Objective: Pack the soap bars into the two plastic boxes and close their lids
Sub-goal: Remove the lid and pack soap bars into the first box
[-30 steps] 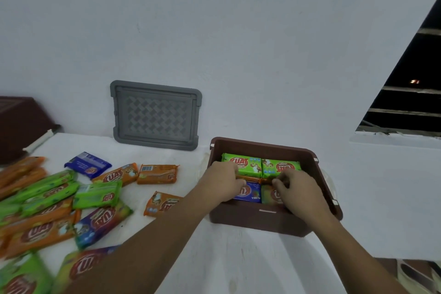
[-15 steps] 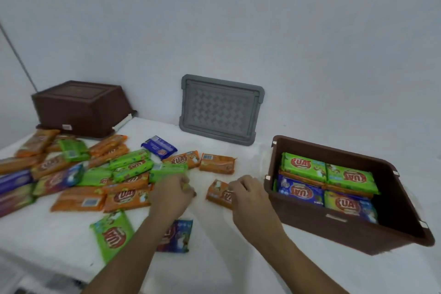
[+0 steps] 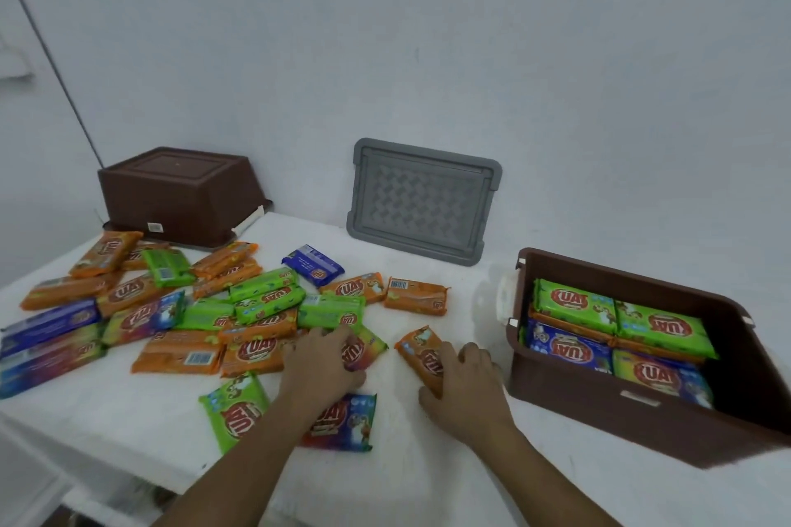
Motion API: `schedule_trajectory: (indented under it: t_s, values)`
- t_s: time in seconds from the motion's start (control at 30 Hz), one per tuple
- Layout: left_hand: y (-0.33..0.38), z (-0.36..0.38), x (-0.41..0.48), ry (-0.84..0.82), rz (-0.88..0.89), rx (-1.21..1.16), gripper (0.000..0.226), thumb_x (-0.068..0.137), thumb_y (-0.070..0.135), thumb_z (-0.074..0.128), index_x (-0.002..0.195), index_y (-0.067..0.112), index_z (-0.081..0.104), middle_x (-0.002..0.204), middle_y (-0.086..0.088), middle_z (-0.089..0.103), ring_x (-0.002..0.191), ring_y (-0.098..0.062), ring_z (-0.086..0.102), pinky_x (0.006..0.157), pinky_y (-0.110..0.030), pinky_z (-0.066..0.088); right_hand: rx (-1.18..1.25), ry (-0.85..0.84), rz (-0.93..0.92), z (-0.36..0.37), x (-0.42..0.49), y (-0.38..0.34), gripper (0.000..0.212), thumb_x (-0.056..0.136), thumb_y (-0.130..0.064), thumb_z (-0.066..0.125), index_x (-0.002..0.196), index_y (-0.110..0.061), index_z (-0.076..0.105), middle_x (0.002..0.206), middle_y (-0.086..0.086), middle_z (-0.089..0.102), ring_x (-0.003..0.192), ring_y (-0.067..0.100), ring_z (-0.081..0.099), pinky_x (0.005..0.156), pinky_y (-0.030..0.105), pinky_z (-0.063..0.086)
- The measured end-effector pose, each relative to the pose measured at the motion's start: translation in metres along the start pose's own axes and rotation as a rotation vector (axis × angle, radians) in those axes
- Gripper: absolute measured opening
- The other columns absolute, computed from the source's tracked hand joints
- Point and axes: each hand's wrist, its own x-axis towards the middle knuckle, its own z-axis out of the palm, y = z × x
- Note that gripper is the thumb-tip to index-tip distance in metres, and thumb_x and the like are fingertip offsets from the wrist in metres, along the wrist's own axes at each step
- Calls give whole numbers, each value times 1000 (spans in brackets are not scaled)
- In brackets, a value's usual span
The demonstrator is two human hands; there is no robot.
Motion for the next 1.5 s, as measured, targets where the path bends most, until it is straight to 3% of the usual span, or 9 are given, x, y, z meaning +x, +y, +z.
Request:
schedule_trajectory:
  t_s: [0.23, 0.37, 0.5, 0.67, 0.77, 0.93, 1.1, 1.37, 1.5]
  values:
    - [2, 0, -2, 1, 8, -429, 33, 67, 44, 77, 95, 36, 63, 93, 8, 68, 82, -7, 62, 76, -32, 52, 128, -19, -10, -3, 11, -9, 40, 89, -40, 49, 124, -20, 45, 118, 7, 55, 106, 24, 50, 87, 34, 42]
    - [6, -12, -6, -18, -55, -738, 24, 72, 34, 80, 92, 31, 67, 91, 12, 65, 78, -9, 63, 61, -23, 48, 839, -63, 307, -32, 10, -18, 47, 87, -60, 51, 100, -15, 56, 86, 0, 62, 75, 14, 56, 62, 26, 45]
    - [11, -36, -8, -60, -78, -1130, 15, 79, 21, 75, 93, 21, 69, 70, 1, 65, 60, -15, 52, 53, -25, 38, 1229, -155, 397, -68, 7, -21, 22, 98, -29, 47, 106, -11, 56, 95, 10, 58, 81, 23, 54, 69, 35, 48]
    - [33, -65, -6, -52, -54, -1268, 18, 81, 17, 72, 97, 24, 68, 100, -9, 69, 89, -23, 63, 64, -29, 44, 1584, -187, 311, -116, -1, -8, 15, 95, -19, 47, 107, -11, 53, 111, 16, 61, 105, 33, 60, 90, 48, 51]
    - [59, -75, -3, -103, 34, -1281, 17, 81, 15, 72, 96, 21, 67, 99, -11, 71, 89, -22, 64, 67, -27, 46, 1652, -89, 275, -135, -2, 16, 20, 93, -15, 47, 106, -4, 56, 104, 20, 65, 91, 31, 65, 79, 48, 54]
    - [121, -78, 9, -194, 207, -1185, 21, 76, 17, 78, 95, 21, 69, 96, -4, 73, 83, -17, 68, 60, -24, 54, 1564, 76, 312, -160, -12, 75, 20, 94, -9, 46, 110, -1, 56, 100, 19, 62, 89, 32, 62, 71, 43, 55]
    - [186, -62, 24, -234, 443, -955, 31, 65, 32, 85, 91, 31, 68, 96, 2, 71, 85, -14, 69, 68, -35, 58, 1103, 183, 280, -176, -33, 149, 20, 87, -7, 60, 102, -18, 63, 102, 13, 69, 87, 25, 70, 70, 38, 57]
    - [247, -37, 30, -255, 732, -268, 44, 67, 31, 83, 105, 33, 61, 110, 9, 54, 97, -9, 56, 82, -27, 54, 257, -39, 199, -179, -55, 208, 52, 72, -18, 75, 115, -38, 52, 104, -16, 55, 85, 0, 56, 62, 13, 45]
    - [260, -25, 26, -285, 824, -2, 52, 70, 27, 81, 118, 27, 61, 122, 5, 55, 113, -15, 51, 92, -31, 50, 82, -147, 115, -166, -53, 218, 60, 70, -19, 74, 125, -33, 53, 121, -10, 57, 103, 8, 54, 85, 20, 48]
